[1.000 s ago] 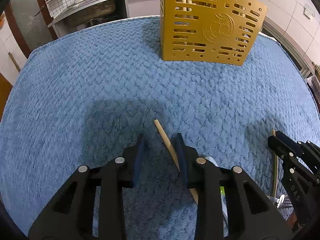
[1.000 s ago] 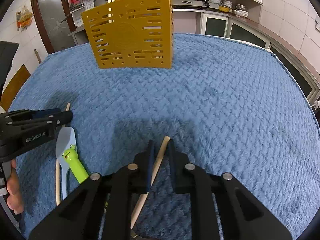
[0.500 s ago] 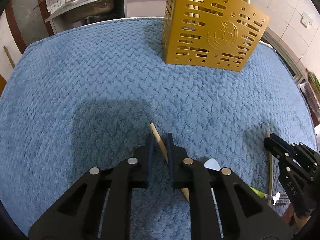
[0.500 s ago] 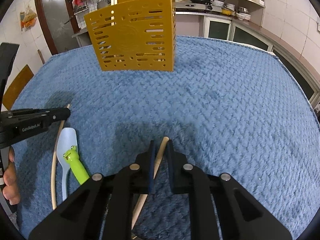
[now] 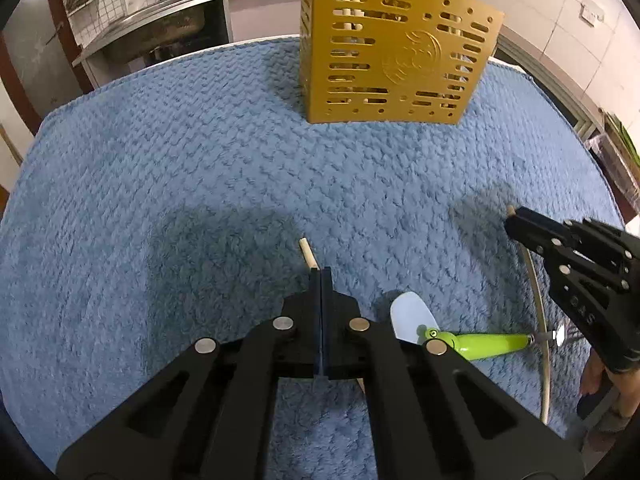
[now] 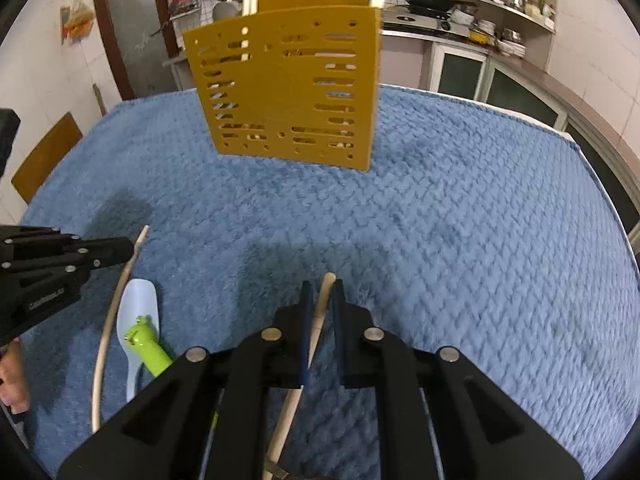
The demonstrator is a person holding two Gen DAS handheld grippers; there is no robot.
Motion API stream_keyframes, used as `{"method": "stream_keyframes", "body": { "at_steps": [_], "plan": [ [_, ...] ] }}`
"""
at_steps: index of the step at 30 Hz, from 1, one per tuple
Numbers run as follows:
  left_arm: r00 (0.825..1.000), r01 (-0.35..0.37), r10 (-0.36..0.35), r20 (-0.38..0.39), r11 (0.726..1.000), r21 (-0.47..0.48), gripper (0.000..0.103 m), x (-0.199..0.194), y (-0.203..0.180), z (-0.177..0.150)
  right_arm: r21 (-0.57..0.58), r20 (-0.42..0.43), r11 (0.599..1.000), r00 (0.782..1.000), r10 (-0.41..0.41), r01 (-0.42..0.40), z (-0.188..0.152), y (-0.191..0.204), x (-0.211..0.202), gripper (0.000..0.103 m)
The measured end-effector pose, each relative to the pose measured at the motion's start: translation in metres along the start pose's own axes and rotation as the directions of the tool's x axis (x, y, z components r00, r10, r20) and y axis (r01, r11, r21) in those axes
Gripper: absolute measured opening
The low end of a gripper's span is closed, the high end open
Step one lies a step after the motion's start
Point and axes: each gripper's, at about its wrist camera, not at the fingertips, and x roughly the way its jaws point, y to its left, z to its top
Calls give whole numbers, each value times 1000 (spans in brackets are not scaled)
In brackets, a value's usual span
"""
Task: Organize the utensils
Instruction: 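Close the left tool on a wooden chopstick while the right tool grasps another chopstick, then lift both held chopsticks and carry them over the yellow caddy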
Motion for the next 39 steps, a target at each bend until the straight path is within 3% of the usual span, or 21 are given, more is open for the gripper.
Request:
{"method": "stream_keyframes", "body": {
  "at_steps": [11,16,17,18,19,20,24,26,32,39],
  "plan": [
    [999,24,-25,-33,999,-41,0,1,9,-1,67,-46,997,998,42,-39,-11,-2,-7,12],
    [998,21,-25,-62,998,-65,5,3,8,2,76,-95,997,995,19,-12,-13,2,-4,12],
    [997,13,-18,-69,998,-68,15,4,7,3,85,-100,996,995,19,-10,-13,2,-4,12],
    [995,15,-22,-96,997,-75,42,8,8,4,89,-104,996,994,17,-7,-13,2,-3,12],
    [994,52,-59,-92,996,-76,47,9,6,5,92,-108,996,994,14,-4,-12,2,-3,12],
    [994,45,-51,-100,997,-68,51,10,3,6,98,-110,995,994,15,-4,-12,2,-3,12],
    [995,-42,40,-88,999,-26,51,12,-13,4,123,-101,992,995,20,-8,-10,0,-1,12],
    [995,-54,51,-84,998,-29,50,11,-14,4,134,-101,991,995,28,-14,-9,-2,0,12],
    [995,-67,64,-82,997,-37,17,11,-2,5,135,-97,991,995,38,-24,-8,-6,0,12],
    [994,-73,71,-81,997,-16,9,11,-3,9,98,-81,995,997,10,-2,-8,0,-2,8]
  ]
}}
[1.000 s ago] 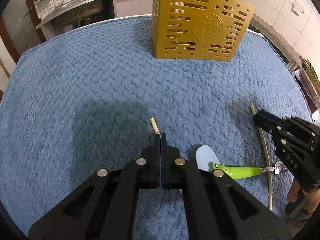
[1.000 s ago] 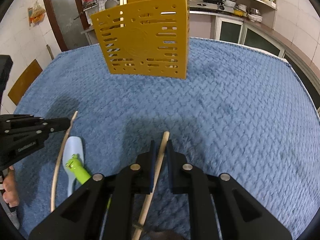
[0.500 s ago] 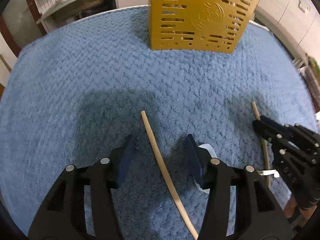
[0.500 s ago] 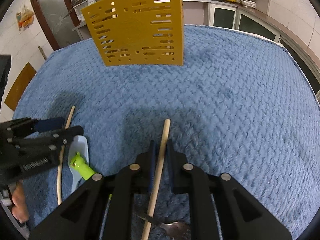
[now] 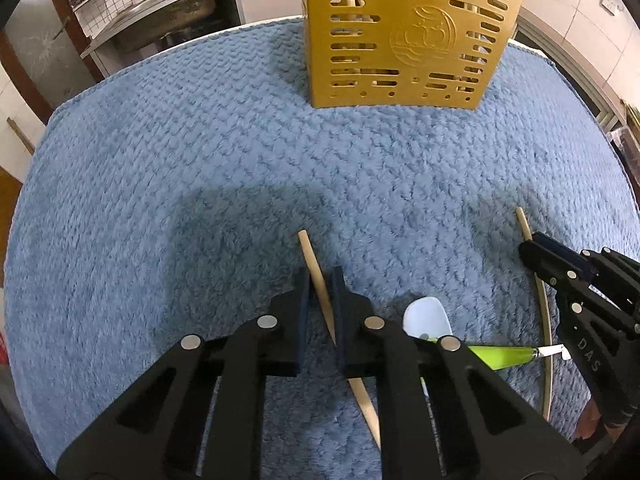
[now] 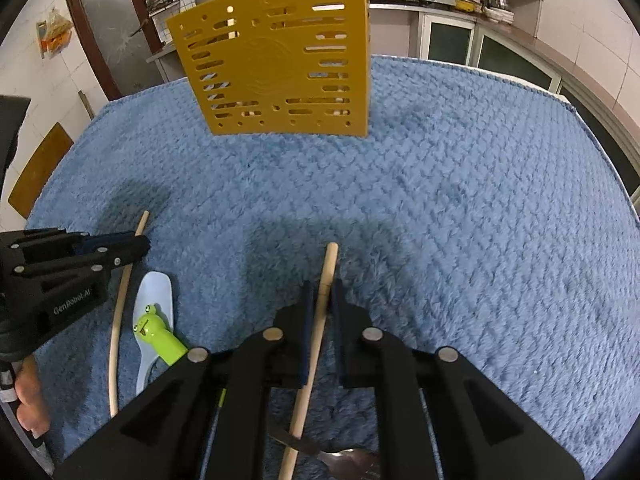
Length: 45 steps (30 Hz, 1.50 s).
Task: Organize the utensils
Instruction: 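Lift both held chopsticks and carry them over the yellow caddy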
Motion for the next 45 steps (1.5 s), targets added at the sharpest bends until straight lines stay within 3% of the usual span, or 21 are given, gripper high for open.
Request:
{"method": "stream_keyframes", "body": {
  "at_steps": [9,18,26,39,45],
  "plan": [
    [994,84,-83,75,996,-3,4,-27,1,5,88,118,994,992,53,-64,10,-22,-28,8],
    [961,143,-142,236,990,14,4,-80,-1,14,78,303,994,952,45,-72,26,-25,-76,6],
    [913,166,-162,375,986,21,4,-123,3,28,59,420,997,907,20,-50,43,-27,-106,6],
    [856,145,-144,497,989,37,4,-158,9,62,36,547,999,837,5,-29,82,-23,-134,6],
    [792,137,-138,594,989,47,4,-179,7,94,30,606,999,796,-7,-13,118,-22,-146,6]
  ]
}}
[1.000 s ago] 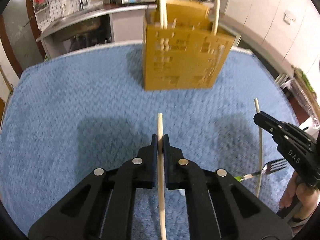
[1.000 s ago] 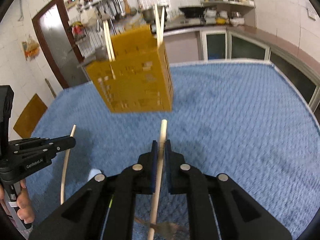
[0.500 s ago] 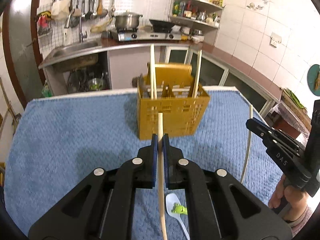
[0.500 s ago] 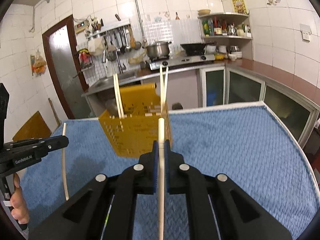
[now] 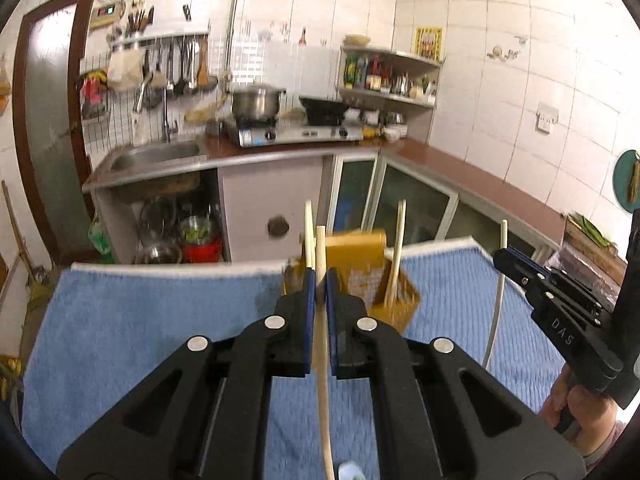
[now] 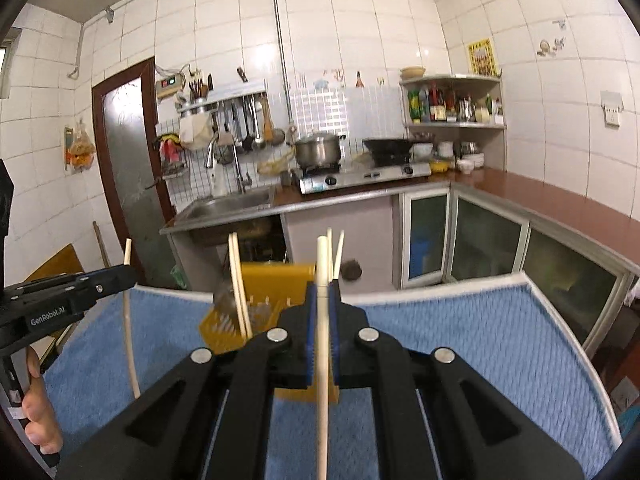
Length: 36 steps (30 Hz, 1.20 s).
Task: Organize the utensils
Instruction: 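Lift both held chopsticks and carry them over the yellow caddy, then lower both chopsticks into the yellow caddy and open both tools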
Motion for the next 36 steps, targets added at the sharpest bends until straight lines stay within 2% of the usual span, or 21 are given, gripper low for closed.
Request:
{"method": "stream_keyframes", "body": {
  "at_steps": [8,11,13,16,20,22,28,36],
  "plan": [
    [991,-26,18,133,998,59,4,14,-12,59,-7,109,1000,994,7,-6,52,4,23,6],
    [982,-38,28,187,998,49,4,20,-11,80,-14,163,1000,987,6,-4,69,9,31,6],
    [969,-47,36,243,998,40,4,23,-9,90,-7,208,1000,978,4,-3,77,10,36,6],
    [953,-30,20,303,999,26,4,32,-4,92,29,273,1000,962,-8,0,80,7,47,6],
    [937,-6,1,351,1000,11,4,58,0,78,36,304,999,953,9,-21,69,7,68,6],
    [938,-8,2,346,1000,17,4,71,0,67,19,302,999,953,24,-31,61,9,78,6],
    [969,4,-4,246,1000,4,4,117,11,28,-8,263,999,964,49,-49,32,7,99,6],
    [989,19,-16,150,1000,-22,4,132,23,-6,-11,170,999,984,55,-53,-9,-3,116,6]
  ]
}}
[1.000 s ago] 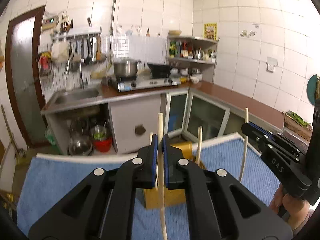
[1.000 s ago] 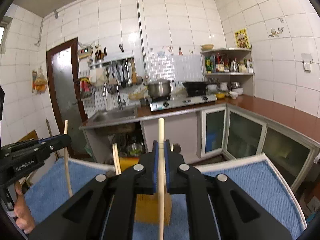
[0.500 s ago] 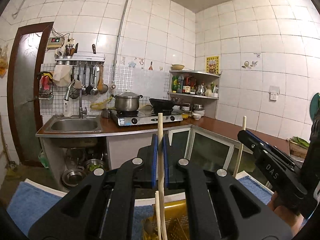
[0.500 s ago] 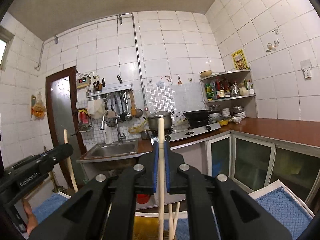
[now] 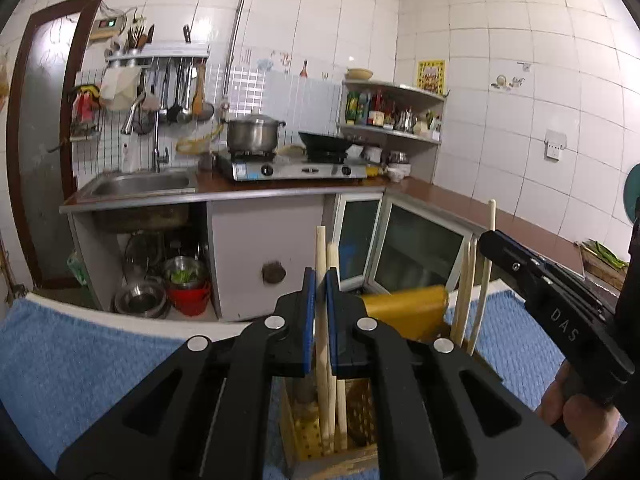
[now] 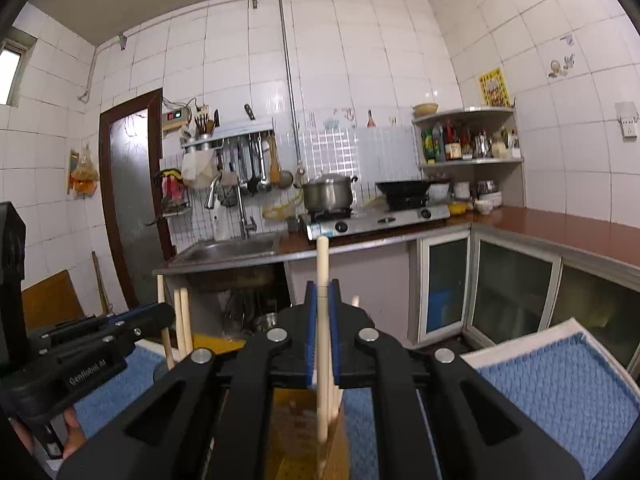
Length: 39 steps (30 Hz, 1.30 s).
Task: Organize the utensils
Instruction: 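Lower both chopsticks into the yellow caddy and open both tools, then move both open tools back toward the white spatula and green-handled fork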
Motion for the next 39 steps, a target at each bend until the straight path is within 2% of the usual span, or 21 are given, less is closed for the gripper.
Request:
{"method": "stream_keyframes", "body": {
  "at_steps": [4,5,6,7,8,9,11,15,19,23,27,33,39],
  "plan": [
    [999,8,-9,-48,1000,-18,5,-3,2,-9,35,-82,999,996,22,-19,-14,-7,4,9],
    [998,8,-9,-60,1000,-16,8,-5,2,-10,28,-100,999,995,20,-17,-17,-7,4,9],
    [997,7,-7,-70,1000,-12,18,-9,2,-11,21,-113,1000,993,16,-14,-19,-7,3,23],
    [997,6,-6,-77,1000,-10,25,-14,2,-12,19,-126,1000,992,15,-13,-21,-8,-2,44],
    [997,-1,1,-75,1000,-9,44,-20,1,-12,19,-126,1000,992,14,-11,-22,-8,-6,50],
    [998,-12,12,-67,1000,-8,61,-28,1,-11,16,-120,1000,993,10,-8,-21,-9,-16,50],
    [998,-30,30,-60,999,-10,75,-49,3,-13,7,-137,1000,991,2,-1,-21,-11,-30,50],
    [991,-37,35,-128,999,-16,89,-71,5,-25,2,-225,1000,974,-16,17,-32,-17,-58,51],
    [974,-67,63,-218,998,-13,94,-88,6,-51,8,-315,1000,949,-20,24,-53,-21,-80,53],
    [941,-61,41,-337,997,-48,96,-100,9,-85,24,-394,999,919,-31,44,-80,-24,-101,55],
    [906,-75,43,-421,995,-59,96,-112,10,-112,27,-446,999,895,-29,47,-98,-22,-119,55],
    [863,-82,41,-504,995,-60,98,-130,8,-152,7,-501,1000,865,-15,21,-126,-7,-156,56],
    [836,-105,69,-544,994,-36,98,-132,11,-179,14,-565,1000,825,-7,18,-154,2,-171,56]
  ]
}}
